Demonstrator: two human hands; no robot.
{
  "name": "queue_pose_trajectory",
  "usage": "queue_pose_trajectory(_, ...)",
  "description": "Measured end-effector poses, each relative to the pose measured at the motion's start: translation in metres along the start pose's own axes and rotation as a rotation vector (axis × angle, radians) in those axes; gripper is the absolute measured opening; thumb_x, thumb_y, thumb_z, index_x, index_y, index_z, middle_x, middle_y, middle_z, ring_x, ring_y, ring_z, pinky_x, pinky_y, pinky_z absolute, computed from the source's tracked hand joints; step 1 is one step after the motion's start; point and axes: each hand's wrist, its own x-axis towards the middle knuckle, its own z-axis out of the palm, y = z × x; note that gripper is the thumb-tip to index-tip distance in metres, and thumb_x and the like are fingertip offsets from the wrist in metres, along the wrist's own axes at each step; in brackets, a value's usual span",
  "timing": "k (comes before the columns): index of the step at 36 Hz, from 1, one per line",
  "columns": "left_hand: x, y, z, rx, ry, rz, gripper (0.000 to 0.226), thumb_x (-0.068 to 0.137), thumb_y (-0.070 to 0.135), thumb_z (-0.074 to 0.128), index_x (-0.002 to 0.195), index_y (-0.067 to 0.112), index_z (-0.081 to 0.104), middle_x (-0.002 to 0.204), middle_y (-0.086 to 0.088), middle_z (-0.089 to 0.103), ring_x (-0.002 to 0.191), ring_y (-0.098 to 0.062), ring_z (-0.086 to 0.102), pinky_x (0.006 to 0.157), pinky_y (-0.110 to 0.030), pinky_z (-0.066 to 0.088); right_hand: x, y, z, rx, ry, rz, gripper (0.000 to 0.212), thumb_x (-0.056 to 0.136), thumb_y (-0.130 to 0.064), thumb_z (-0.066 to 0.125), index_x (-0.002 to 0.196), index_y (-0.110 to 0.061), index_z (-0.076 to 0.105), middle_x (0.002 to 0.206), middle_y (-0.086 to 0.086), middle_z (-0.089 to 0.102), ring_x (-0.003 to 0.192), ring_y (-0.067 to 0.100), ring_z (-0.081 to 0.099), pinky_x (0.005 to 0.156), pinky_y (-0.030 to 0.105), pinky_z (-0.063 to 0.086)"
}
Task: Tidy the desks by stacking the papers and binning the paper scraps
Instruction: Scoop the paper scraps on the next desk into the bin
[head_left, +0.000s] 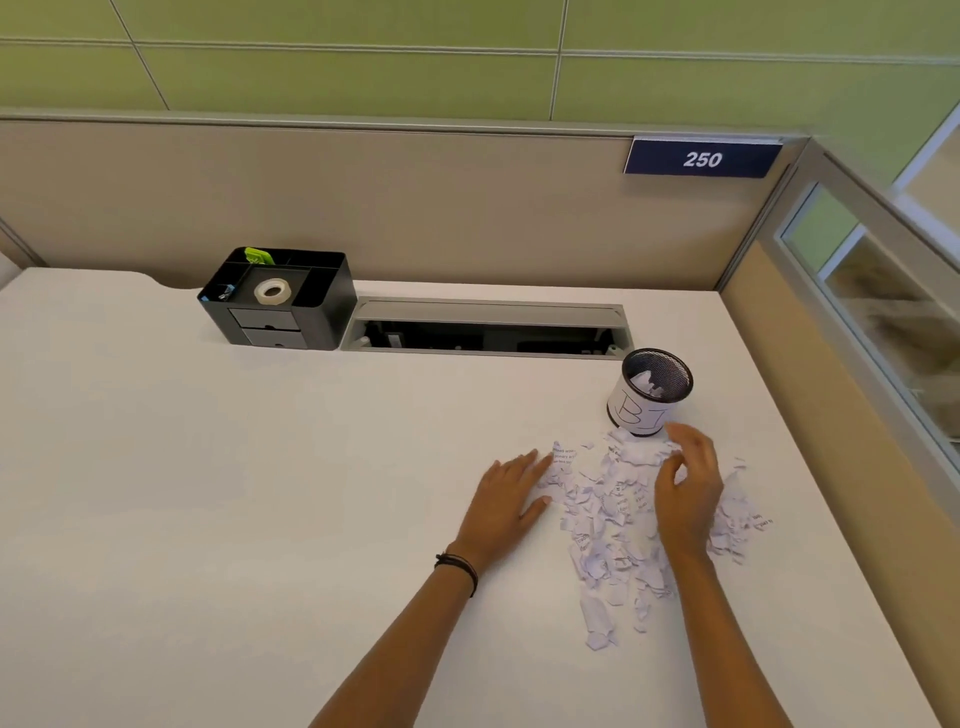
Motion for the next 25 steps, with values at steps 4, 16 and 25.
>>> queue_pose_trajectory(4,0.013,0.017,0.008,0.030,0.032,0.068,0.040,0.091,0.028,0.045,0.127,0.016,0.056,0.131,-0.011,0.055,0.117,-0.029,0.054,0.095,-0.036,0.046,-0.021,0.018,0.004,-0.057,-0.134,0.060,0.037,0.088,0.010,0.046,0.120,-0.003,0.058,0.121,0.014,0.057,0.116,0.025,0.053,0.099,0.025,0.039)
queue_pose_trajectory(16,0.046,0.038,-0.005,-0.308,0.305,-0.070,0.019,0.091,0.004,0.053,0.099,0.007,0.070,0.101,-0.005,0.068,0.093,-0.019,0.062,0.083,-0.023,0.047,-0.035,0.040,0.012,-0.128,-0.356,0.119,0.027,0.089,0.001,0.053,0.111,-0.007,0.066,0.131,0.008,0.054,0.121,0.024,0.048,0.098,0.030,0.040)
queue_pose_trajectory(25,0.118,0.092,-0.027,-0.693,0.436,-0.147,0.013,0.086,0.007,0.063,0.096,0.004,0.071,0.092,-0.005,0.070,0.075,-0.004,0.058,0.074,-0.013,0.049,-0.035,0.041,0.013,-0.166,-0.377,0.138,0.026,0.090,-0.002,0.052,0.112,-0.007,0.065,0.131,0.008,0.054,0.121,0.025,0.048,0.097,0.027,0.037)
